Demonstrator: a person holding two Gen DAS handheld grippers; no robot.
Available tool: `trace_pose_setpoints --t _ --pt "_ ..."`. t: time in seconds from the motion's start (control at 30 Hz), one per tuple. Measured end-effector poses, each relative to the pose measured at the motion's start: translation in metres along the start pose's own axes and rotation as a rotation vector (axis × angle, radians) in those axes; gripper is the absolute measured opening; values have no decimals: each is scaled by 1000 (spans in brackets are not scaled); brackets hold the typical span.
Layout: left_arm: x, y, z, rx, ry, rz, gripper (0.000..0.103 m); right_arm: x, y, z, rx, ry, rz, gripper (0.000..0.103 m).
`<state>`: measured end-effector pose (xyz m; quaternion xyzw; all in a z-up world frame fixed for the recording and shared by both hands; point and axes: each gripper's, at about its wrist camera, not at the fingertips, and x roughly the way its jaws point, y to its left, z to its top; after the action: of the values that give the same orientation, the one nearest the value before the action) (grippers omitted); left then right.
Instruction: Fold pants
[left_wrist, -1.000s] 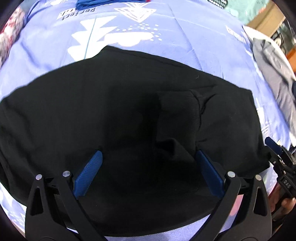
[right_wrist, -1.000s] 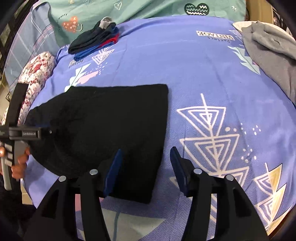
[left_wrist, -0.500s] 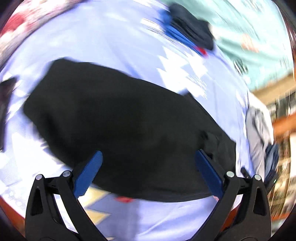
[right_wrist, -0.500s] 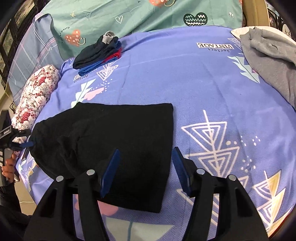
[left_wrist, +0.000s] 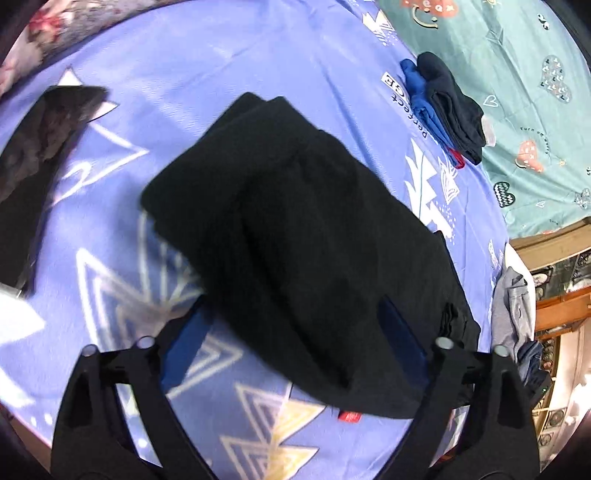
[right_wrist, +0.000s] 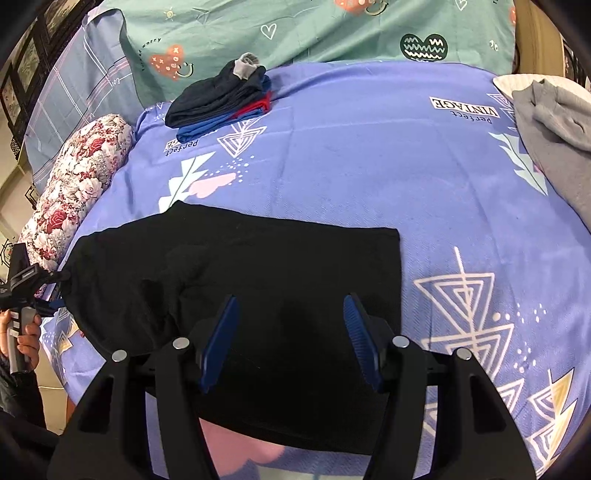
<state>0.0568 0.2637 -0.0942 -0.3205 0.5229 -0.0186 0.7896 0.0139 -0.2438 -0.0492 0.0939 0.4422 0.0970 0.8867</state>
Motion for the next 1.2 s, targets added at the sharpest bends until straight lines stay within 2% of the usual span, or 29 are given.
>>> trace_pose_setpoints --t 0.1,0.13,0.2,0.23,0.27,0.33,0.43,0.53,0.67,0.8,0.9,0.93,0.97,1.03,1.13,1.2 --pt "10 -3 13 -2 9 -29 86 1 4 0 -7 2 1 60" --pt "13 -4 17 -5 10 -29 79 2 4 0 -9 2 2 60" --pt "19 -3 22 -6 14 22 31 1 4 0 0 -1 7 60" --pt "23 -3 24 -13 29 38 22 0 3 0 3 -5 10 60" --pt "22 -2 24 -26 26 26 21 -1 2 0 5 -11 9 60" --pt "16 -10 20 6 12 52 17 -3 0 -1 10 -17 11 60" --pt "-7 -52 12 152 -64 101 15 -7 -7 -4 21 -27 9 60" --pt "-33 -103 2 268 -108 40 15 -12 -16 -6 47 -46 16 60" --pt "-43 -183 -22 461 -139 -25 16 -19 -29 -14 82 -65 25 60" --pt "-11 -253 -60 655 -54 -80 19 -29 -42 -23 107 -77 20 60" --pt "30 -289 -100 798 35 -75 33 -36 -57 -30 158 -75 54 60" --pt "49 -299 -111 819 81 -82 44 -38 -63 -32 185 -75 72 60" --pt "73 -307 -122 820 158 -87 60 -40 -65 -34 191 -77 71 60" --pt "106 -318 -132 823 253 -103 81 -45 -67 -38 186 -81 57 60" --pt "126 -326 -143 862 276 -60 90 -49 -71 -41 203 -75 90 60" --pt "120 -323 -141 860 272 -75 90 -52 -73 -40 198 -77 96 63"
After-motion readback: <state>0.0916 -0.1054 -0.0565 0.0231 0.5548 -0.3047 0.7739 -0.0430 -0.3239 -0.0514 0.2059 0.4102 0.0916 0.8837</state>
